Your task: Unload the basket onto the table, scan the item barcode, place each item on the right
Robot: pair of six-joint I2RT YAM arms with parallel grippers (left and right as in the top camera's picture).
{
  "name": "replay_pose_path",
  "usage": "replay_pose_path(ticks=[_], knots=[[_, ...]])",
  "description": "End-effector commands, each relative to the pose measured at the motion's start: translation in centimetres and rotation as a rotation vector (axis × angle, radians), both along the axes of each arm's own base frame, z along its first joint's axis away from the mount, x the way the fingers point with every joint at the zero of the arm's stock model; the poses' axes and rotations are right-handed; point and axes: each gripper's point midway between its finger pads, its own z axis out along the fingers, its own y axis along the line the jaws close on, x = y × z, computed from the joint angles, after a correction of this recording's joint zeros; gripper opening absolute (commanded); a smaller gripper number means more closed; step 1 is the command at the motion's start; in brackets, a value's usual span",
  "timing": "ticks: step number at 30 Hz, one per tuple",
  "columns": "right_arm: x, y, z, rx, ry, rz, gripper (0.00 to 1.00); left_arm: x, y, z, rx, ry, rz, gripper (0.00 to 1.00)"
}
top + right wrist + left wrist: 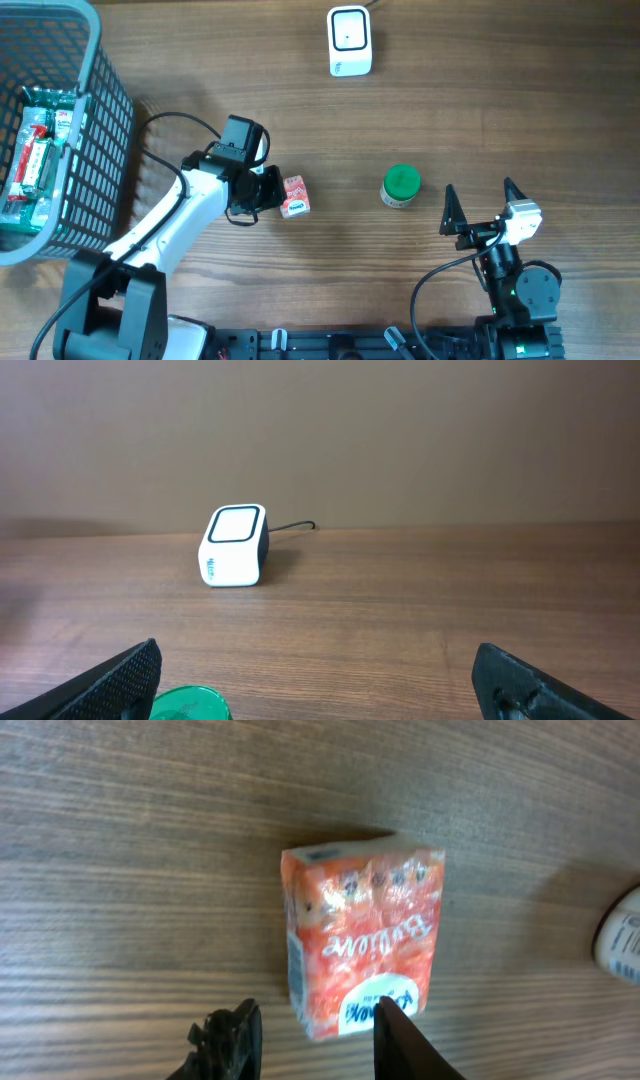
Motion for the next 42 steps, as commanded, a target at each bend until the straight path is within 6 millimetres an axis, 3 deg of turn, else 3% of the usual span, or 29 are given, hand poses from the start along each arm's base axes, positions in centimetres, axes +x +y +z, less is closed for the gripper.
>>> replay_pose_path(ticks=[1,16,21,23,27,33,38,42], knots=[[0.0,-0.1,0.2,-0.004,-0.011,-0.005,1.0,-0.5,-0.1,-1.4,-0.02,0.051,0.057,0.29],[0.0,-0.1,0.2,-0.004,-0.011,-0.005,0.99,-0.8,-0.8,-4.3,-0.02,0.089,0.037,0.23],[0.0,-0.1,0.2,-0.004,-0.011,-0.005,1.0,-0.3,-1.1,-4.3,-0.029,0.068,0.033,0.04],[0.0,-0.1,0.2,-0.004,-0.011,-0.005,1.0,0.0,-1.2,-4.1,-0.033,0.055,0.031,0.04],[0.0,-0.1,0.2,-0.004,-0.011,-0.005,1.0,1.3,-1.3,-1.7,-0.033,-0.012,0.003,0.04],[0.0,-0.1,0.2,-0.004,-0.011,-0.005,1.0,3.7,-1.1,3.6,0.065,-0.151,-0.04,0.04],[0.0,-0.1,0.2,-0.004,-0.011,-0.005,1.0,3.5,-0.1,5.1,0.282,-0.184,-0.076,0.04],[0.0,-0.1,0.2,-0.004,-0.011,-0.005,1.0,3.1,-1.0,5.6,0.357,-0.22,-0.123,0.04]])
